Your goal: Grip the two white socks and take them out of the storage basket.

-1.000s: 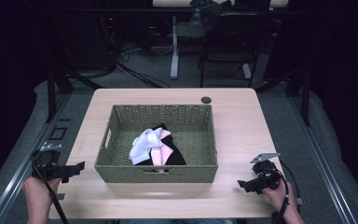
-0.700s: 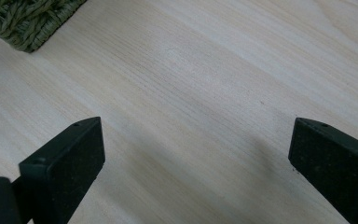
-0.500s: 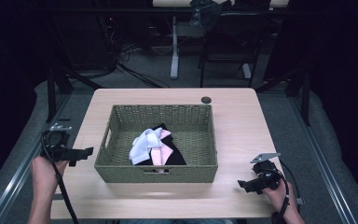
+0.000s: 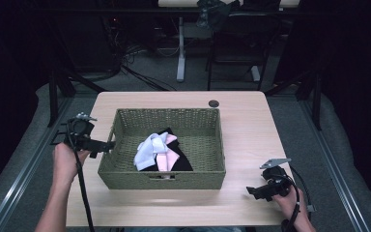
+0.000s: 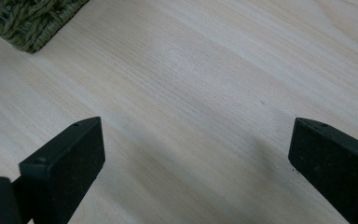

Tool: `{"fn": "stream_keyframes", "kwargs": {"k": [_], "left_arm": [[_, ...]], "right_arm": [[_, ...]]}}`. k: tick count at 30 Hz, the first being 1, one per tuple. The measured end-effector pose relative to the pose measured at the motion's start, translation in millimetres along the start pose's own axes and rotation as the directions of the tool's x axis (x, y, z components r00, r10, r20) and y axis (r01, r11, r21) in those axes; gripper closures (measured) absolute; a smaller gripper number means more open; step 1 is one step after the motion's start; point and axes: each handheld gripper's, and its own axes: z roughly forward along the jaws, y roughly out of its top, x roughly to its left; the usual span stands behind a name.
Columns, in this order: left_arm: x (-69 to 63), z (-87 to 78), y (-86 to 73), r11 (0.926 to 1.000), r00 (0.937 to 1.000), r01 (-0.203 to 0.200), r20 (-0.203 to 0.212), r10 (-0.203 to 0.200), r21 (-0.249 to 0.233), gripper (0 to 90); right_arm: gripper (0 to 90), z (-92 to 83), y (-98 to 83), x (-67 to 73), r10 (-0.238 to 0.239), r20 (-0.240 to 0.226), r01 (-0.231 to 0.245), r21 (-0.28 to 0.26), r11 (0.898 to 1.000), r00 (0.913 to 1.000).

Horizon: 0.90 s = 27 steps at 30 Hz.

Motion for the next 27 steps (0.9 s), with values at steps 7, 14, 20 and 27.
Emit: {"fn": "stream_keyframes", "kwargs": {"k": [7, 14, 20, 27], "left_arm": [[-10.7, 16.8, 21.0, 0.9993, 0.9987, -0.03, 0.042, 0.029, 0.021, 0.1], [-22.1, 33.6, 37.2, 0.9969, 0.9951, -0.06, 0.081, 0.056, 0.051, 0.1], [-30.3, 49.8, 46.7, 0.9934, 0.9909, -0.081, 0.114, 0.071, 0.081, 0.6], [-42.2, 69.9, 54.4, 0.9847, 0.9847, -0.125, 0.136, 0.109, 0.121, 3.1]], "right_arm": [[3.0, 0.0, 0.0, 0.1, 0.002, -0.002, -0.002, 0.002, 1.0, 1.0], [3.1, 0.2, -0.2, 0.2, 0.004, -0.011, -0.004, 0.0, 1.0, 0.9999], [3.1, -0.1, -0.2, 0.0, -0.001, -0.006, 0.001, 0.004, 1.0, 1.0], [3.1, -0.2, -0.3, 0.0, -0.002, -0.009, 0.002, 0.006, 1.0, 1.0]]}}
